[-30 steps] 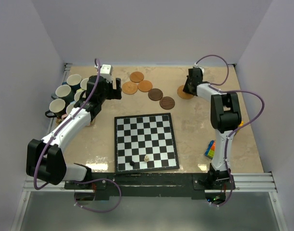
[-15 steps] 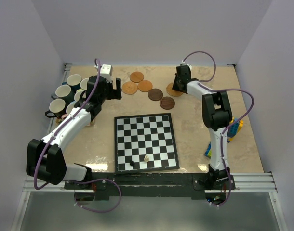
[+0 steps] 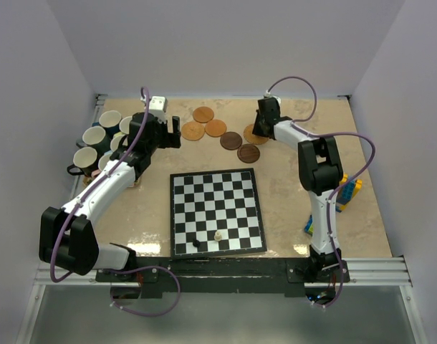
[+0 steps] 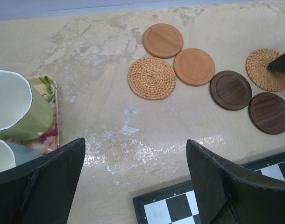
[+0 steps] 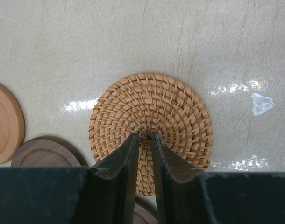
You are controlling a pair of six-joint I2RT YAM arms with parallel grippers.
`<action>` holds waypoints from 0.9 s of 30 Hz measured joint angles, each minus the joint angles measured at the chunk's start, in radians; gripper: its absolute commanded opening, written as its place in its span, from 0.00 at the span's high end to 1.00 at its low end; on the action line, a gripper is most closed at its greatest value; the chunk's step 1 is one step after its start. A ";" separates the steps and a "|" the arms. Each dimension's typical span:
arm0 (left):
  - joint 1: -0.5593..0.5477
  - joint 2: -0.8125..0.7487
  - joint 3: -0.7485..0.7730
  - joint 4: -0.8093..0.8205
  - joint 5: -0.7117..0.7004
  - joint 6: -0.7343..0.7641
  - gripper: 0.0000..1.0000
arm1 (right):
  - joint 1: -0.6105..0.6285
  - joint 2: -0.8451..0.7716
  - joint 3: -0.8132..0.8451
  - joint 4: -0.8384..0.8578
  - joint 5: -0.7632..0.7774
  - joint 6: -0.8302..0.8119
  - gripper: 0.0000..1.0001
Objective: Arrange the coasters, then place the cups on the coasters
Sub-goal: Move the coaster to the center of the board.
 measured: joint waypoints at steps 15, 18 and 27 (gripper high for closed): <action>0.000 0.000 0.000 0.000 0.000 0.000 0.07 | 0.011 0.022 0.037 -0.013 -0.002 0.000 0.78; 0.000 0.000 0.000 0.000 0.000 0.000 0.07 | 0.014 0.023 0.037 -0.010 -0.001 0.000 0.78; 0.000 0.000 0.000 0.000 0.000 0.000 0.06 | 0.023 0.024 0.037 -0.005 0.000 0.000 0.78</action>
